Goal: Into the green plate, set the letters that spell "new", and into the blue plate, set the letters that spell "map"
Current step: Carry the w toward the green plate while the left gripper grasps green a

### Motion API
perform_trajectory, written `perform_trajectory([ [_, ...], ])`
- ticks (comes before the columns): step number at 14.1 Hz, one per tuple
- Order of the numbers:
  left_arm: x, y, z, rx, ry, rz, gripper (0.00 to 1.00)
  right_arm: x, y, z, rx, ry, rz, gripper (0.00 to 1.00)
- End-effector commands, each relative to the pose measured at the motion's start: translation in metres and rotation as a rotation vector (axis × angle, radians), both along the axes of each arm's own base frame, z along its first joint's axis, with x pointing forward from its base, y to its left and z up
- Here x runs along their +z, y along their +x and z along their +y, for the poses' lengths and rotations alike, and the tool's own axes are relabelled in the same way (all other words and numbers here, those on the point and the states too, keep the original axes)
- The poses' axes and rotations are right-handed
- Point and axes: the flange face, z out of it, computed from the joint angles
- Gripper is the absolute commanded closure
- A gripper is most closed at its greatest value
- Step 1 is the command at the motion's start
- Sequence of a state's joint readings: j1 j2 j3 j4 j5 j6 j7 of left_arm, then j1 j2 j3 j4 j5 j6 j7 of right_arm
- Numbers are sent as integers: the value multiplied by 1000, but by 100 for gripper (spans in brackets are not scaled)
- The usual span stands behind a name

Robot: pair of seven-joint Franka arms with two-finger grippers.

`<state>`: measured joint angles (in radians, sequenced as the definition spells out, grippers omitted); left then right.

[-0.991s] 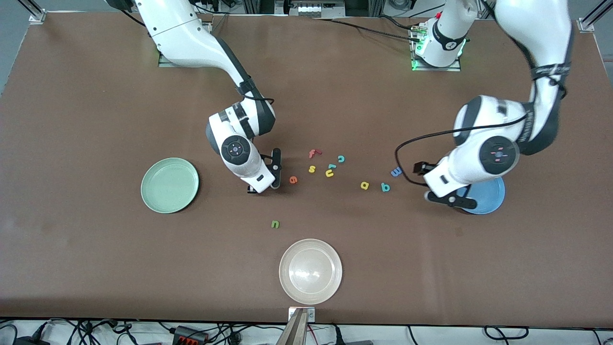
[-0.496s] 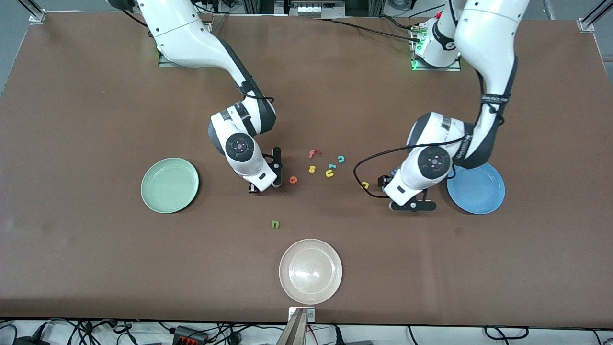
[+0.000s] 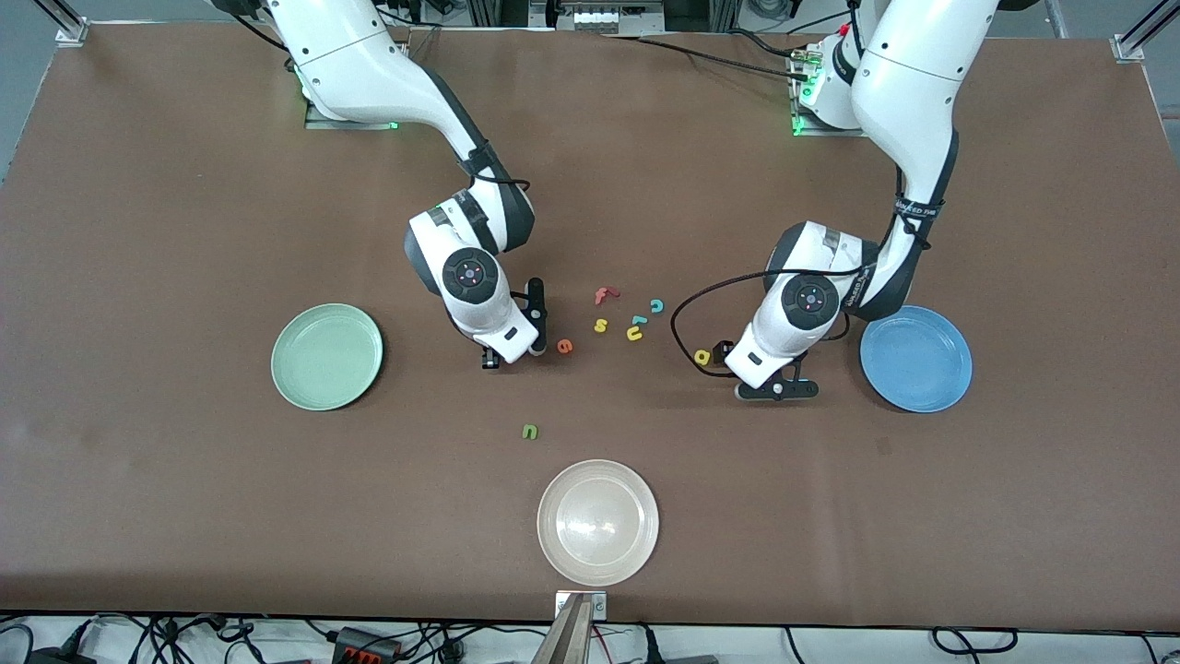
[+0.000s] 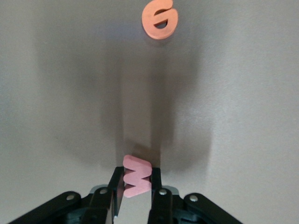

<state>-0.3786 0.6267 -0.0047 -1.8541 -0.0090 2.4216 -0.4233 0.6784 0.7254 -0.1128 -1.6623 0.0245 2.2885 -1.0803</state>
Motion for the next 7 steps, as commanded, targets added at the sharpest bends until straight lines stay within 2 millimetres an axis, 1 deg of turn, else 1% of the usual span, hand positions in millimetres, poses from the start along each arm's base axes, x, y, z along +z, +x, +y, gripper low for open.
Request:
perform_trajectory([
  [1,4,-1,-1,-4,-8,-14,37,8,-5,-4,13,-6,-1,85],
  [2,3,-1,-3,-7,-8,-14,45,13,-3,-8,5,-9,2,86],
  [3,2,-4,-9,-16,-9,-12,51,15,-1,-11,0,-11,6,86],
  [4,-2,-6,-12,-18,-7,-8,51,26,2,-18,-13,-16,14,86],
  [5,-7,-8,-12,-15,-4,-3,52,38,10,-36,-44,-38,25,86],
  [6,-8,-7,-13,-16,-6,-8,53,53,19,-58,-82,-67,32,86],
  [7,-8,-7,-12,-15,-9,-15,55,65,31,-86,-130,-97,33,86],
])
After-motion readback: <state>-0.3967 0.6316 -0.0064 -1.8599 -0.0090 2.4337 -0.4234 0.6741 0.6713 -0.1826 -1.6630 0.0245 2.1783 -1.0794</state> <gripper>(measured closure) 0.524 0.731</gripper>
